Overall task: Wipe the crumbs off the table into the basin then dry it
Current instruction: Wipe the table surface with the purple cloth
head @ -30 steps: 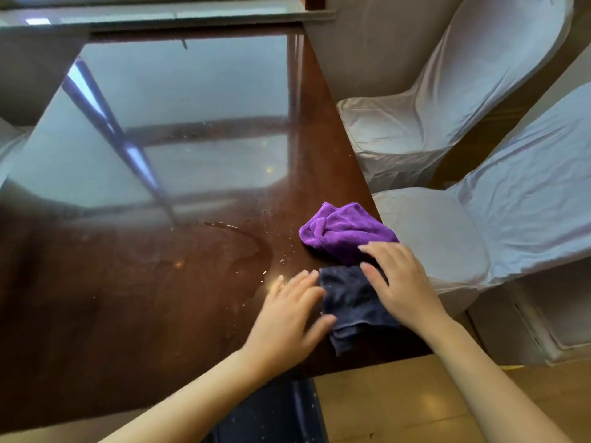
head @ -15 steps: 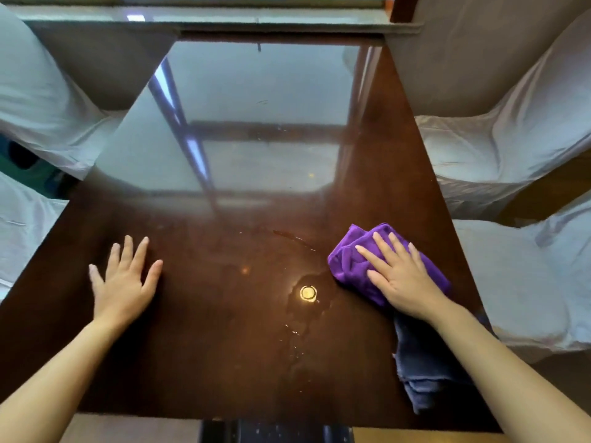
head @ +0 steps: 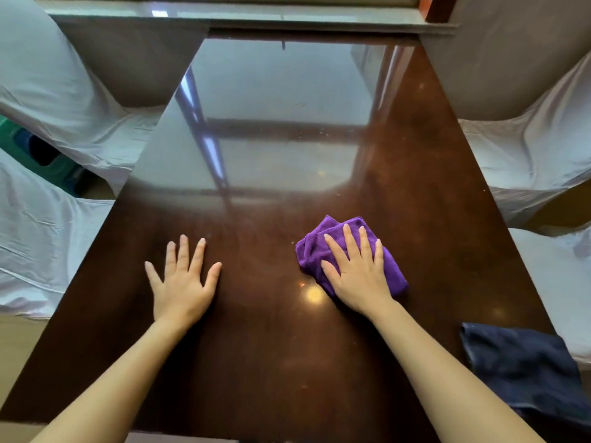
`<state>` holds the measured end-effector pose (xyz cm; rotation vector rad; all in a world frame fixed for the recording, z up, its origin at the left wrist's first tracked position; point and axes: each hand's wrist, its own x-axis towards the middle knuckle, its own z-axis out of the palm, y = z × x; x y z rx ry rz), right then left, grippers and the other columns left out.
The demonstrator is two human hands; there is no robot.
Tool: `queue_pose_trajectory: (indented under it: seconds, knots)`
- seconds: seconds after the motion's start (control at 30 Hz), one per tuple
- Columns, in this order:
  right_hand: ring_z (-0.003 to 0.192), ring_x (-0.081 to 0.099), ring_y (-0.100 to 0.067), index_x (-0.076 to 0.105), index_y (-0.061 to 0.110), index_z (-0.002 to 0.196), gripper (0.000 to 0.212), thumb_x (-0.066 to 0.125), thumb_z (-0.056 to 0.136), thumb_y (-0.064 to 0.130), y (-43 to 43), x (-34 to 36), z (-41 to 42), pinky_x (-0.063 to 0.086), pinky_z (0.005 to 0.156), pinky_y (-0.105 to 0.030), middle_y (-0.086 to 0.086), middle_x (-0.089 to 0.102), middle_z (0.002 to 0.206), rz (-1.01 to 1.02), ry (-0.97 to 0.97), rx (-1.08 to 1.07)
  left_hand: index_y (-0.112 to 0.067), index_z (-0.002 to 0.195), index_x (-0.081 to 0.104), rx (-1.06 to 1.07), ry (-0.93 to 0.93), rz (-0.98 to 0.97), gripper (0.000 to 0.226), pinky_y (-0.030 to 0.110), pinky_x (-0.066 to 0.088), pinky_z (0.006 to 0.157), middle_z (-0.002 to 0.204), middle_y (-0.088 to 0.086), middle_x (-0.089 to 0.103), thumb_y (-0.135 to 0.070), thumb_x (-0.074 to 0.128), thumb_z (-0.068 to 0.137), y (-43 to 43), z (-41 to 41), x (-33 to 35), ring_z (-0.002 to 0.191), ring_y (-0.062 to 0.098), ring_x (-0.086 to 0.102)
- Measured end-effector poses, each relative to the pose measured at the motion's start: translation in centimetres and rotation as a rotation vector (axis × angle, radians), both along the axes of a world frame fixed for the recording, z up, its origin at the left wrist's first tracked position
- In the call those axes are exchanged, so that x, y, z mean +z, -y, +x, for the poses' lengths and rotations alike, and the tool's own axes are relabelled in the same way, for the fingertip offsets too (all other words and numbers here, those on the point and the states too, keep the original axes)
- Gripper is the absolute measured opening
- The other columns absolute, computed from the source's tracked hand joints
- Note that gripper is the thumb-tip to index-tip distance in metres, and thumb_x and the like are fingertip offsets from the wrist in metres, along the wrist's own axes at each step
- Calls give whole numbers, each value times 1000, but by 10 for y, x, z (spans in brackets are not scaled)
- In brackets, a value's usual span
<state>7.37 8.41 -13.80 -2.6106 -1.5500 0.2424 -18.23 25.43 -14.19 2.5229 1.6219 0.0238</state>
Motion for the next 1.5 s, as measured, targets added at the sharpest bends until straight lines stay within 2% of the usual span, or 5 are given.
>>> queue_pose_trajectory:
  seconds: [0.63,0.93,1.13,1.4,1.5]
  knots:
    - [142,-18,-28,1,39,143,56,17,93,56,-139,5,-20,-16,111,-53,-4,-12,157,-9,-67,-15,-31,140,-11,-38,-17,13,65,60,-5,112,157,2,-4,-63,8,86,-3,-2,-4,144,22,-11]
    - [144,-1,-24,22,37,141,52,20,92,55,-185,-2,38,-6,114,-48,-1,10,158,102,3,-41,-34,138,-15,-64,9,32,70,57,-8,112,150,-4,-17,-67,-8,77,-2,-5,-7,138,16,-21]
    - [144,-2,-22,20,31,143,54,23,93,51,-134,-4,62,-5,114,-46,-2,8,158,94,26,-63,-34,140,-12,-69,32,38,69,57,-6,113,152,-2,-13,-67,-3,79,-1,-6,-8,141,18,-15]
    - [144,-7,-17,19,35,144,55,32,92,49,-13,12,-21,-11,115,-38,4,6,157,43,-53,138,-33,141,-6,-58,25,46,68,59,-4,112,157,1,0,-67,3,82,0,-4,-8,143,19,-8]
    - [142,-18,-14,2,40,143,59,22,89,55,24,14,-53,-15,114,-36,10,-8,156,-37,-55,166,-32,142,-3,-52,10,40,70,59,-4,113,157,2,1,-67,3,82,0,-4,-6,144,20,-7]
